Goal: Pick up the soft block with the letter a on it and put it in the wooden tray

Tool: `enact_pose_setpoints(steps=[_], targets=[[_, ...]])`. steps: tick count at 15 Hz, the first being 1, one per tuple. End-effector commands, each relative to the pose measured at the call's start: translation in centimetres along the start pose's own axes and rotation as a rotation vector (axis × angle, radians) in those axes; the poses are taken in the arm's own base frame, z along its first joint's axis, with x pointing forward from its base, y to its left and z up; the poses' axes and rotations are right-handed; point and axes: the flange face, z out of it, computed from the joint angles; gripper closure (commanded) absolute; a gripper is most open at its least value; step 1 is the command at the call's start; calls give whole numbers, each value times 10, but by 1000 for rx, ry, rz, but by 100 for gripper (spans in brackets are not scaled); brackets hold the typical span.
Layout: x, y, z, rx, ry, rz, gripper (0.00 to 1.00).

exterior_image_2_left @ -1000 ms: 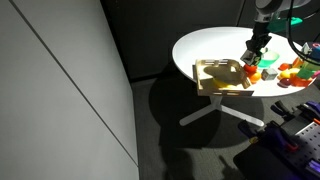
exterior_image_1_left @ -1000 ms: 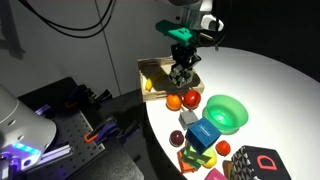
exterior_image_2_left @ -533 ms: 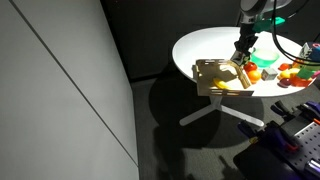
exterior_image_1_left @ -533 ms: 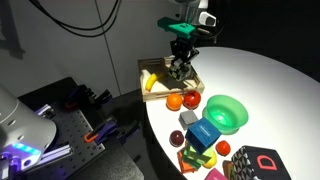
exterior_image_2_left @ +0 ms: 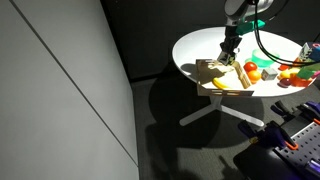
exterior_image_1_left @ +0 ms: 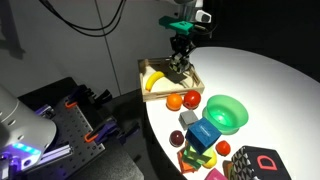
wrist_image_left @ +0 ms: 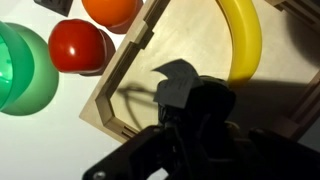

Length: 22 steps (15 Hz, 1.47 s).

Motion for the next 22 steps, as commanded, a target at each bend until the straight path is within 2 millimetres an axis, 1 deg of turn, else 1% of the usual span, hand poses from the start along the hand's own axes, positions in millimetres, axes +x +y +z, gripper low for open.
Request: enact_pose_setpoints(steps=[1, 3, 4, 5, 6, 8, 12, 16, 19, 22], targets=[[20, -13, -3, -5, 23, 14, 91], [26, -19, -2, -12, 42, 11, 89], [28, -22, -2, -15, 56, 13, 55], [30, -24, -2, -15, 63, 13, 54], [31, -25, -2, -13, 72, 12, 48], [31, -26, -4, -9, 90, 7, 32], [30, -21, -14, 12, 125, 12, 0], [28, -13, -30, 50, 150, 40, 0], [23, -4, -48, 91, 153, 85, 0], [14, 4, -65, 101, 127, 94, 0]])
